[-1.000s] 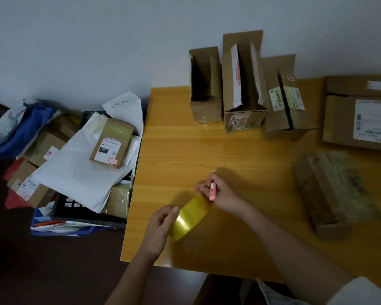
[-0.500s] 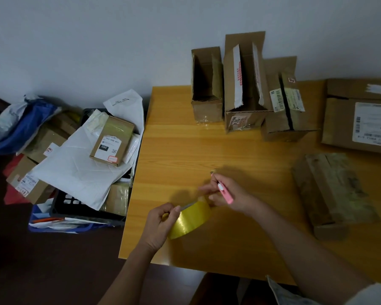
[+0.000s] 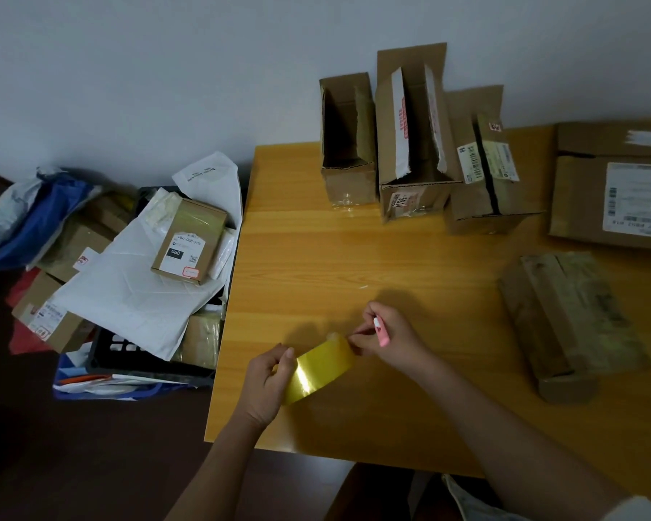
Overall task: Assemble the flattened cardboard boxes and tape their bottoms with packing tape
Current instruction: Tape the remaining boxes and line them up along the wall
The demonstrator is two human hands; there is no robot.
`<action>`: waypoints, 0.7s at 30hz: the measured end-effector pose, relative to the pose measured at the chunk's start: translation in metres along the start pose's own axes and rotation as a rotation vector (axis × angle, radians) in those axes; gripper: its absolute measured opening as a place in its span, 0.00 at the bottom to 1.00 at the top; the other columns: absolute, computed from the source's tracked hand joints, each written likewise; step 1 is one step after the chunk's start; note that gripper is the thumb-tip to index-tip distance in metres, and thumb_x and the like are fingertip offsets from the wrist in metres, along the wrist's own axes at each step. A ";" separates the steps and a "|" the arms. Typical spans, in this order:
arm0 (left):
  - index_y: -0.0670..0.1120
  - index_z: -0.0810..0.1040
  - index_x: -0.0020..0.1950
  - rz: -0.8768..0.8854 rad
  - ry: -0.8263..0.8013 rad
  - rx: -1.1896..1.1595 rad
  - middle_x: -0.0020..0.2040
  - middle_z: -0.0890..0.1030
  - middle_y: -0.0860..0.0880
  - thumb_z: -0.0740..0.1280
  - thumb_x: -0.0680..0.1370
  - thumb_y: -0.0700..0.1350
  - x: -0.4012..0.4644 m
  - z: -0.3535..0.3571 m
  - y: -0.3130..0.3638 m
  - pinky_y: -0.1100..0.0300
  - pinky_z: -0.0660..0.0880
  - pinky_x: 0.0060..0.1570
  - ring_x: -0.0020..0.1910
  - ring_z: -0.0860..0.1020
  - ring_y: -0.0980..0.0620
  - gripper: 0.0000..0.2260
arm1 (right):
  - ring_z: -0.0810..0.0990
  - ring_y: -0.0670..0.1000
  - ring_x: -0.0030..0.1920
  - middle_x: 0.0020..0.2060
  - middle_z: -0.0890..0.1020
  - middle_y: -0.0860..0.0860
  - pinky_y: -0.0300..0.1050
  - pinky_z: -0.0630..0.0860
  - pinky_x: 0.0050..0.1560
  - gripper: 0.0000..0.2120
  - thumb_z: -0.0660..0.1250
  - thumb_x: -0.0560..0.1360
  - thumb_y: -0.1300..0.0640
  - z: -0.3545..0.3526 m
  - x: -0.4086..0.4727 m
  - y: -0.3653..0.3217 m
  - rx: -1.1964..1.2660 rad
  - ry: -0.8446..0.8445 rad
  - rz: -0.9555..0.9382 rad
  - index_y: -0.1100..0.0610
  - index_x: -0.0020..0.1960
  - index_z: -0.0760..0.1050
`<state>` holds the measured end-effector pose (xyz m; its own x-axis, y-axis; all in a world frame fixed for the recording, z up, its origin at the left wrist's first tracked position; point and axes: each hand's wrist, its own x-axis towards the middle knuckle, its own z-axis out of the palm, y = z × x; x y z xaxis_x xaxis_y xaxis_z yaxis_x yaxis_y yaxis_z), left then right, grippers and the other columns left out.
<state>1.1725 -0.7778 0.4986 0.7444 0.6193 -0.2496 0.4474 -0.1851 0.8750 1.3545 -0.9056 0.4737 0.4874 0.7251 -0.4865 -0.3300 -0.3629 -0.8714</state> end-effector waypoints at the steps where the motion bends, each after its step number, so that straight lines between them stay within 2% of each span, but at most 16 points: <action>1: 0.47 0.64 0.31 -0.009 -0.002 0.004 0.29 0.63 0.55 0.56 0.75 0.60 0.001 0.000 0.000 0.70 0.63 0.33 0.30 0.62 0.59 0.20 | 0.77 0.51 0.36 0.39 0.81 0.62 0.42 0.76 0.34 0.20 0.68 0.71 0.76 -0.001 0.001 -0.001 -0.007 -0.022 0.019 0.56 0.38 0.61; 4: 0.48 0.64 0.29 -0.171 0.068 -0.080 0.26 0.65 0.55 0.60 0.75 0.60 0.005 0.003 0.010 0.62 0.61 0.29 0.27 0.64 0.57 0.21 | 0.78 0.49 0.40 0.49 0.82 0.64 0.40 0.75 0.37 0.20 0.67 0.72 0.76 -0.004 0.001 -0.003 -0.027 -0.085 0.049 0.55 0.40 0.62; 5: 0.46 0.66 0.30 -0.290 0.118 -0.171 0.26 0.67 0.52 0.62 0.77 0.59 0.007 0.004 0.012 0.61 0.63 0.30 0.27 0.68 0.54 0.21 | 0.79 0.47 0.43 0.51 0.82 0.61 0.37 0.74 0.38 0.19 0.66 0.73 0.76 -0.004 -0.001 -0.005 -0.010 -0.114 0.058 0.55 0.41 0.62; 7: 0.41 0.75 0.37 -0.525 0.153 -0.426 0.32 0.77 0.41 0.60 0.80 0.57 0.010 0.002 0.015 0.58 0.73 0.36 0.34 0.78 0.44 0.22 | 0.77 0.44 0.53 0.55 0.81 0.53 0.34 0.74 0.44 0.18 0.67 0.74 0.74 -0.008 -0.005 -0.012 0.038 -0.203 0.089 0.55 0.43 0.62; 8: 0.40 0.78 0.41 -0.613 0.148 -0.543 0.35 0.80 0.39 0.58 0.81 0.57 0.010 0.001 0.017 0.55 0.76 0.40 0.38 0.80 0.42 0.22 | 0.76 0.43 0.53 0.53 0.80 0.49 0.34 0.73 0.45 0.17 0.68 0.74 0.72 -0.011 -0.008 -0.017 0.068 -0.263 0.099 0.55 0.43 0.62; 9: 0.42 0.80 0.42 -0.659 0.139 -0.649 0.35 0.80 0.39 0.58 0.80 0.58 0.009 0.000 0.018 0.53 0.76 0.43 0.38 0.80 0.42 0.22 | 0.75 0.43 0.50 0.48 0.78 0.46 0.35 0.71 0.44 0.17 0.69 0.73 0.70 -0.015 -0.010 -0.021 0.093 -0.319 0.103 0.55 0.43 0.62; 10: 0.44 0.79 0.38 -0.670 0.127 -0.727 0.32 0.78 0.41 0.58 0.79 0.60 0.008 0.000 0.017 0.53 0.75 0.43 0.34 0.79 0.45 0.23 | 0.73 0.44 0.47 0.44 0.76 0.46 0.35 0.70 0.43 0.17 0.70 0.73 0.68 -0.018 -0.012 -0.025 0.115 -0.367 0.104 0.56 0.43 0.63; 12: 0.45 0.78 0.32 -0.653 0.117 -0.832 0.26 0.74 0.45 0.61 0.76 0.62 0.009 0.000 0.019 0.54 0.74 0.41 0.27 0.74 0.49 0.23 | 0.70 0.48 0.46 0.42 0.72 0.51 0.39 0.69 0.44 0.16 0.71 0.73 0.68 -0.022 -0.017 -0.033 0.156 -0.412 0.114 0.56 0.43 0.63; 13: 0.45 0.79 0.34 -0.644 0.105 -0.860 0.28 0.75 0.45 0.61 0.76 0.62 0.012 -0.001 0.020 0.55 0.76 0.40 0.28 0.75 0.49 0.22 | 0.70 0.50 0.47 0.43 0.72 0.53 0.44 0.69 0.46 0.16 0.71 0.72 0.69 -0.023 -0.019 -0.037 0.178 -0.397 0.119 0.56 0.42 0.64; 14: 0.45 0.81 0.39 -0.633 0.093 -0.859 0.33 0.79 0.43 0.61 0.77 0.61 0.015 -0.002 0.022 0.54 0.78 0.44 0.34 0.79 0.47 0.22 | 0.71 0.51 0.48 0.44 0.72 0.54 0.50 0.70 0.48 0.18 0.70 0.71 0.70 -0.023 -0.020 -0.041 0.195 -0.360 0.126 0.55 0.41 0.64; 16: 0.44 0.81 0.55 -0.623 0.074 -0.792 0.52 0.82 0.39 0.59 0.80 0.61 0.024 -0.003 0.025 0.46 0.76 0.58 0.52 0.81 0.43 0.22 | 0.76 0.49 0.49 0.45 0.75 0.53 0.54 0.72 0.53 0.20 0.70 0.71 0.73 -0.022 -0.024 -0.049 0.215 -0.232 0.134 0.54 0.39 0.62; 17: 0.44 0.79 0.58 -0.635 0.084 -0.757 0.57 0.81 0.39 0.58 0.80 0.60 0.028 -0.002 0.030 0.44 0.73 0.62 0.57 0.79 0.42 0.22 | 0.78 0.47 0.48 0.46 0.76 0.53 0.53 0.73 0.53 0.21 0.70 0.72 0.73 -0.022 -0.026 -0.054 0.206 -0.168 0.125 0.54 0.38 0.61; 19: 0.45 0.77 0.59 -0.645 0.079 -0.723 0.59 0.79 0.40 0.57 0.82 0.57 0.030 0.006 0.043 0.44 0.72 0.61 0.58 0.78 0.41 0.18 | 0.81 0.45 0.47 0.46 0.80 0.53 0.49 0.73 0.50 0.20 0.71 0.71 0.72 -0.022 -0.030 -0.062 0.137 -0.068 0.092 0.55 0.37 0.62; 21: 0.45 0.74 0.64 -0.647 0.077 -0.733 0.60 0.79 0.41 0.59 0.82 0.54 0.025 0.020 0.052 0.46 0.73 0.58 0.59 0.77 0.42 0.17 | 0.80 0.42 0.42 0.37 0.81 0.49 0.40 0.73 0.43 0.19 0.72 0.70 0.71 -0.022 -0.035 -0.067 0.080 -0.016 0.068 0.55 0.38 0.63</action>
<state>1.2246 -0.7871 0.5292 0.4174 0.4872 -0.7671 0.3196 0.7115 0.6258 1.3773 -0.9193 0.5476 0.4491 0.7099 -0.5426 -0.4258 -0.3638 -0.8284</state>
